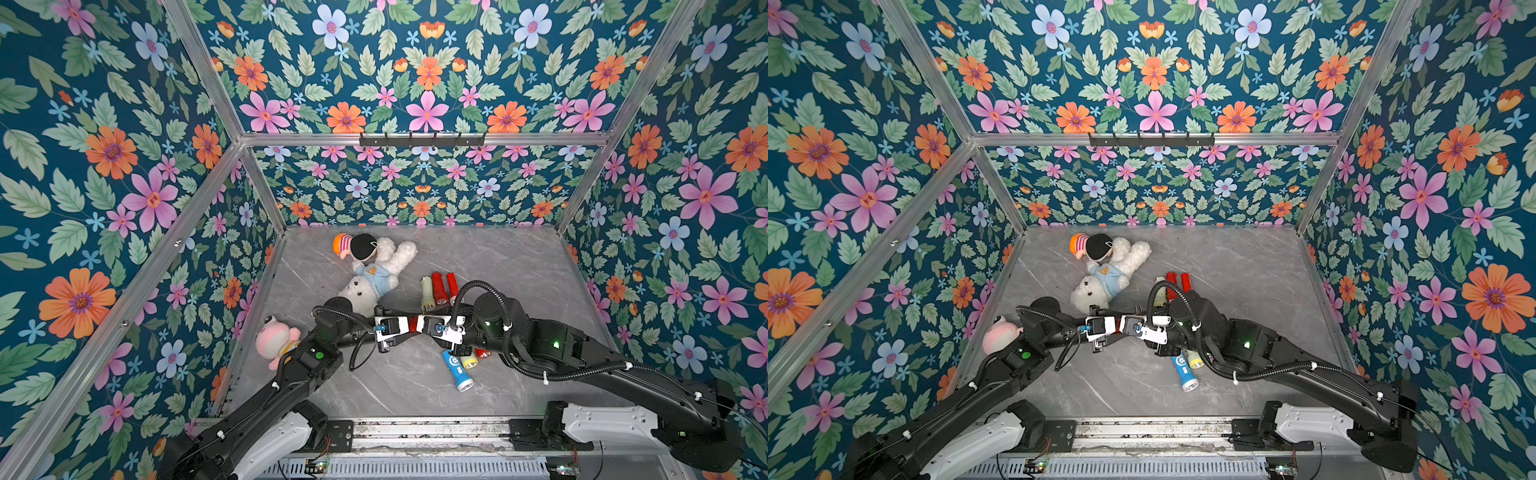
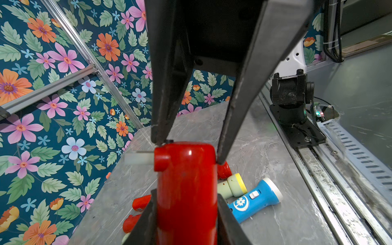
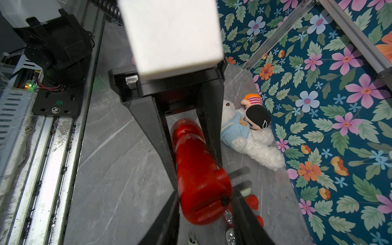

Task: Close the plug at the bottom of the flashlight
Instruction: Close the plug of the flashlight.

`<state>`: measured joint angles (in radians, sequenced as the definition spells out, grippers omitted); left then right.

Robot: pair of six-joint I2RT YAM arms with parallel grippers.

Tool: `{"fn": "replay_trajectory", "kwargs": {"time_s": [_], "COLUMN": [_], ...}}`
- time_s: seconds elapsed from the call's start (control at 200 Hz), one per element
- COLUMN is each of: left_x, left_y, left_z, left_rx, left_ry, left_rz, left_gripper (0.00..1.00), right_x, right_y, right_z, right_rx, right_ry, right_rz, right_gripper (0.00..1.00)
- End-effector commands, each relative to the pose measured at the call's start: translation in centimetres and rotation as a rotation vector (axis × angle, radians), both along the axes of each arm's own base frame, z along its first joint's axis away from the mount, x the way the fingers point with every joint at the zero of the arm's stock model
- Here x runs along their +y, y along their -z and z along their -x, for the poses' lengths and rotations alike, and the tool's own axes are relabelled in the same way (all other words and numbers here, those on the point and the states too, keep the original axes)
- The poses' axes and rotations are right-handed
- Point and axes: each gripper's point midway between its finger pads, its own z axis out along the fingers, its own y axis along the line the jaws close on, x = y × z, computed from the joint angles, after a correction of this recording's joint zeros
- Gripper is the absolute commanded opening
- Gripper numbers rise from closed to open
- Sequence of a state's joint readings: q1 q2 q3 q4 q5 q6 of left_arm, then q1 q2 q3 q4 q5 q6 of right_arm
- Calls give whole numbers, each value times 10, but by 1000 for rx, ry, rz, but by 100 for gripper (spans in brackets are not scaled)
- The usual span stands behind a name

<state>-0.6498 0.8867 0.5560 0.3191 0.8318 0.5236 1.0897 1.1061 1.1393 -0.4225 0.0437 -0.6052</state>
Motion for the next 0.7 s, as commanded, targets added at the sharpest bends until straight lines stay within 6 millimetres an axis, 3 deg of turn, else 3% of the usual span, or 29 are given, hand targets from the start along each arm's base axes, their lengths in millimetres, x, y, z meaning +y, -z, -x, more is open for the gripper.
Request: {"fn": "replay_trajectory", "kwargs": {"time_s": [0.0, 0.095, 0.305, 0.46, 0.695], "left_x": [-1, -2, -2, -2, 0], "left_y": [-14, -19, -24, -28, -28], "left_z": [7, 8, 8, 8, -1], "left_rx": [-30, -31, -23, -26, -9], "left_ry": [40, 45, 52, 50, 3], "left_rz": [38, 53, 68, 79, 83], "left_gripper": [0, 0, 0, 0, 0], "right_x": [3, 4, 7, 7, 4], "right_y": [-4, -1, 5, 8, 3], "right_z": [-4, -4, 0, 1, 6], "right_rx": [-34, -35, -39, -29, -7], "right_ry": [13, 18, 12, 11, 14], "right_rz": [-11, 1, 21, 19, -19], "right_gripper": [37, 28, 21, 10, 4]}}
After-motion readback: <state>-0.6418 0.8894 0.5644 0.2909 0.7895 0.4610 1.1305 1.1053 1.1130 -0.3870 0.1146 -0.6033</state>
